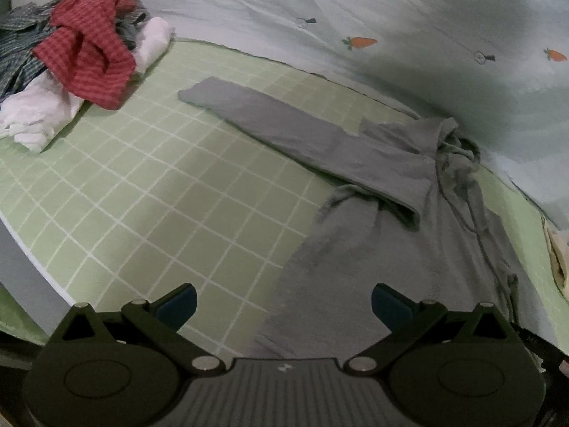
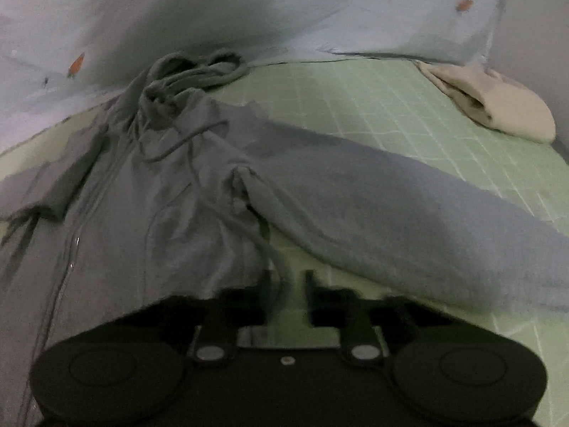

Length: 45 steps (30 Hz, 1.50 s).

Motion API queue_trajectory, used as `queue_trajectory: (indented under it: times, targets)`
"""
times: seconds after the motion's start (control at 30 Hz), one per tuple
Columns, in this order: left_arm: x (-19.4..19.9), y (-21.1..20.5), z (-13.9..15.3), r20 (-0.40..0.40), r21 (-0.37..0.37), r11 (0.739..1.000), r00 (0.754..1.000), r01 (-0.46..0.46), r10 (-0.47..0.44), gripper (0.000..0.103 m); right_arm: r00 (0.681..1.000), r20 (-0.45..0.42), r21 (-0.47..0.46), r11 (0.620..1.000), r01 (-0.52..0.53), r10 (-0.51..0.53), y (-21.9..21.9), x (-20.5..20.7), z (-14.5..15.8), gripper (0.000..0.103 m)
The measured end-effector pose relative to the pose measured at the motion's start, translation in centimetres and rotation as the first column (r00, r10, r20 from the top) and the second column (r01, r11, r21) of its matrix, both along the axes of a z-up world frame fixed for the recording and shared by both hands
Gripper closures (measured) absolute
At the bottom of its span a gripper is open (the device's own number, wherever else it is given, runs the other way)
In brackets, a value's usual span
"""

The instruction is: Fold clothes

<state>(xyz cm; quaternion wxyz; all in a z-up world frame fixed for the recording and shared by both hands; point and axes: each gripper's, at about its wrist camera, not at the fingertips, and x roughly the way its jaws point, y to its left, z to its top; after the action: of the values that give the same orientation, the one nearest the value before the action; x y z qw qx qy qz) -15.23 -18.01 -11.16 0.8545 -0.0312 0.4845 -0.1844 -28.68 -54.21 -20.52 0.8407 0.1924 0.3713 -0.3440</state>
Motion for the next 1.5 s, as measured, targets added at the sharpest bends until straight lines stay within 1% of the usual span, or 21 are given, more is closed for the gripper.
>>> queue_trajectory:
  times: [0.07,0.2,0.37,0.43,0.53,0.6,0.67,0.7,0.73,0.77,0.8,0.83,0.87,0.9,0.97,1.0,1.1,1.17,1.3,1.4,1.5]
  targets:
    - [0.7,0.4,0.1,-0.001,-0.006,1.0,1.0,-0.009,0.009,0.0,1.0,-0.016,-0.018,1.0,-0.004,0.003,0.0,0.4,0.2,0.1]
    - [2.7,1.2,0.1,0.002,-0.03,0.999,1.0,-0.013,0.013,0.0,1.0,0.029,-0.156,0.988,0.013,-0.008,1.4,0.4,3.4,0.1]
    - [6.0,2.1,0.2,0.006,-0.06,0.998,1.0,0.01,-0.009,0.0,0.988,0.152,-0.294,0.956,0.007,0.04,4.5,1.3,9.5,0.1]
    - [7.5,2.6,0.3,0.012,-0.073,0.997,1.0,0.026,-0.025,0.0,0.974,0.214,-0.314,0.949,0.003,0.067,6.0,2.2,11.7,0.1]
    - [9.8,3.2,0.5,0.025,-0.085,0.995,0.998,0.056,-0.054,0.0,0.95,0.3,-0.299,0.954,0.011,0.083,8.1,3.7,13.6,0.1]
    - [11.2,3.7,0.7,0.035,-0.084,0.994,0.997,0.076,-0.073,0.0,0.93,0.36,-0.251,0.968,0.02,0.074,9.3,4.7,13.8,0.1]
    - [12.6,4.4,0.6,0.044,-0.074,0.993,0.995,0.091,-0.088,0.0,0.923,0.381,-0.165,0.986,0.023,0.043,9.7,5.7,12.8,0.099]
    - [13.3,4.7,0.6,0.048,-0.068,0.993,0.994,0.098,-0.095,0.0,0.932,0.362,-0.104,0.994,0.026,0.014,9.8,6.4,11.7,0.098]
    - [13.9,5.1,0.5,0.047,-0.063,0.993,0.994,0.1,-0.097,0.0,0.952,0.307,-0.036,0.999,0.023,-0.011,10.0,7.4,10.2,0.091]
    - [14.6,5.4,0.3,0.044,-0.058,0.993,0.994,0.101,-0.098,0.0,0.97,0.24,-0.005,0.999,0.039,-0.037,10.3,8.2,8.8,0.069]
    - [15.4,5.7,0.2,0.043,-0.052,0.994,0.994,0.099,-0.097,0.0,0.983,0.171,0.025,0.998,0.059,-0.062,10.7,9.1,7.4,0.034]
    - [16.1,6.0,0.1,0.045,-0.046,0.994,0.994,0.099,-0.097,0.0,0.99,0.123,0.031,0.998,0.063,-0.067,11.4,9.7,6.3,0.022]
    - [16.9,6.3,0.0,0.047,-0.039,0.994,0.994,0.1,-0.098,0.0,0.995,0.074,0.035,0.997,0.068,-0.071,12.1,10.4,5.2,0.014]
    - [17.6,6.6,-0.2,0.051,-0.031,0.994,0.994,0.103,-0.101,0.0,0.996,0.062,0.041,0.997,0.064,-0.067,12.8,10.7,4.4,0.014]
    - [19.1,7.0,-0.7,0.053,-0.016,0.994,0.993,0.106,-0.105,0.0,0.998,0.041,0.077,0.996,0.051,-0.054,13.6,11.5,3.0,0.0]
    - [19.9,7.1,-1.1,0.05,-0.01,0.994,0.993,0.107,-0.106,0.0,0.998,0.027,0.095,0.994,0.048,-0.051,13.8,12.0,2.3,0.0]
    - [22.4,6.9,-2.1,0.034,-0.003,0.994,0.994,0.108,-0.108,0.0,0.997,-0.024,0.101,0.992,0.071,-0.069,13.9,13.5,0.8,0.0]
    - [24.2,6.4,-2.7,0.028,-0.01,0.994,0.993,0.113,-0.113,0.0,0.994,-0.058,0.083,0.992,0.094,-0.09,13.8,14.4,0.3,0.0]
    - [27.8,5.1,-3.8,0.03,-0.022,0.992,0.991,0.128,-0.127,0.0,0.985,-0.129,0.007,0.993,0.118,-0.116,13.5,16.4,-0.6,0.0]
    - [30.2,3.7,-4.8,0.04,-0.016,0.99,0.99,0.138,-0.137,0.0,0.979,-0.118,-0.006,0.986,0.165,-0.165,12.7,17.0,-0.9,0.0]
    - [32.0,2.4,-5.9,0.048,0.01,0.988,0.987,0.152,-0.152,0.0,0.974,-0.096,-0.015,0.979,0.206,-0.206,12.4,17.5,-1.1,0.0]
